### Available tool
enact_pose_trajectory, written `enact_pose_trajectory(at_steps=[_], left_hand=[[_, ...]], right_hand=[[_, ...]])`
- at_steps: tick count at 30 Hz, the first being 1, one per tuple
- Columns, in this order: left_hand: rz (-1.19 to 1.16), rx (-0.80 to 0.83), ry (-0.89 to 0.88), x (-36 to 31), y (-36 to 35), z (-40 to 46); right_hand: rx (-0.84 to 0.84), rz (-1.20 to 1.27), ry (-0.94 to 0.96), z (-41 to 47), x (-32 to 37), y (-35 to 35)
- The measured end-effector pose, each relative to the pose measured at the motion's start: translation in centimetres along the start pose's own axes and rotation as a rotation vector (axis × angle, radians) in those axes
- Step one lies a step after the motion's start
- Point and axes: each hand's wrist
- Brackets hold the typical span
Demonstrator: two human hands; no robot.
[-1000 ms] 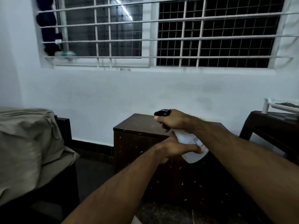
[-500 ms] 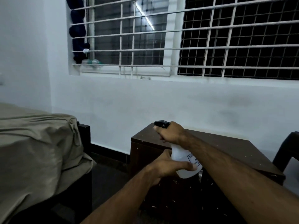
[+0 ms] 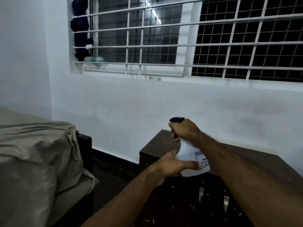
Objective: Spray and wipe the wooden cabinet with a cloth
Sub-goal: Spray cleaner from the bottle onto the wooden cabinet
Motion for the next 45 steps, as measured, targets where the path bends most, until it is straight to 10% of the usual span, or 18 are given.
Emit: enact_pose_trajectory(at_steps=[19,45], left_hand=[[0.110,-0.107,-0.021,-1.6,-3.7,12.1],[0.335,0.104,-0.128,-2.8,-12.6,4.3]], right_hand=[[-0.238,0.005,-0.122,6.7,-2.5,7.5],[-0.423,-0.015,-0.120,-7.2,-6.8,12.7]])
Point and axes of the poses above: each hand's wrist, its own z-axis towards the middle knuckle, its own y-axis out of the back of the hand, x = y × z, and after that the axes turned 7 degrees about z, right-handed
